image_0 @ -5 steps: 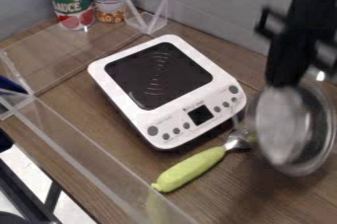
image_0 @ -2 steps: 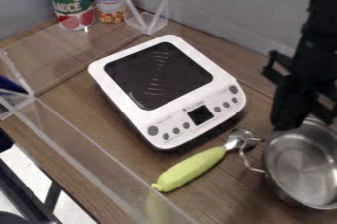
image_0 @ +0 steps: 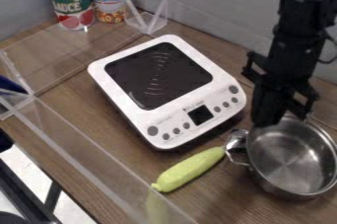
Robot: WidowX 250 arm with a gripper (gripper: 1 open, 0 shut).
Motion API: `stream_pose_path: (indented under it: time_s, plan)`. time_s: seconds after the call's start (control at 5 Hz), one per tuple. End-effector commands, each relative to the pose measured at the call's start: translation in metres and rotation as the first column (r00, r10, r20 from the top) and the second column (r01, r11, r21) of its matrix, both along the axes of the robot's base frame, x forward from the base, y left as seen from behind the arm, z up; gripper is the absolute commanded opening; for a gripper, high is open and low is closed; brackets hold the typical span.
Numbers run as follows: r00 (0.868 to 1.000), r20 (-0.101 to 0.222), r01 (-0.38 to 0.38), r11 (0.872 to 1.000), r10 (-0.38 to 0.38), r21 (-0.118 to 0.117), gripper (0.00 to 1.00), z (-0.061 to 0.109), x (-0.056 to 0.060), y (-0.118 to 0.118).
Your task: Remove silver pot from the white and black stove top and place it on the table
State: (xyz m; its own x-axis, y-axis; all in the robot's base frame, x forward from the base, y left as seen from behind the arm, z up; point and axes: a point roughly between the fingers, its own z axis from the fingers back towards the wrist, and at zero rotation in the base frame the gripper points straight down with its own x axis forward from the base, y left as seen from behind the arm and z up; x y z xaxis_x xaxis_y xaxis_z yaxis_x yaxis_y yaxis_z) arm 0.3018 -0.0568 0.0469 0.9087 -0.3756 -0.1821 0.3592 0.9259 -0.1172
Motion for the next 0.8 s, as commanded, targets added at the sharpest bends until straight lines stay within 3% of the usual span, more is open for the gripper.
stream_pose_path:
  time_s: [0.0,0.4,0.6]
  plan:
    - [0.998,0.059,-0.033,0.999,0.033,-0.007,0.0,0.027,0.014,-0.001]
    - [0.996,0.048,-0.069,0.997,0.07,-0.015,0.0,0.022,0.017,-0.012]
    - [0.999,0.041,-0.023,1.0,0.024,-0.022,0.0,0.014,0.028,-0.022]
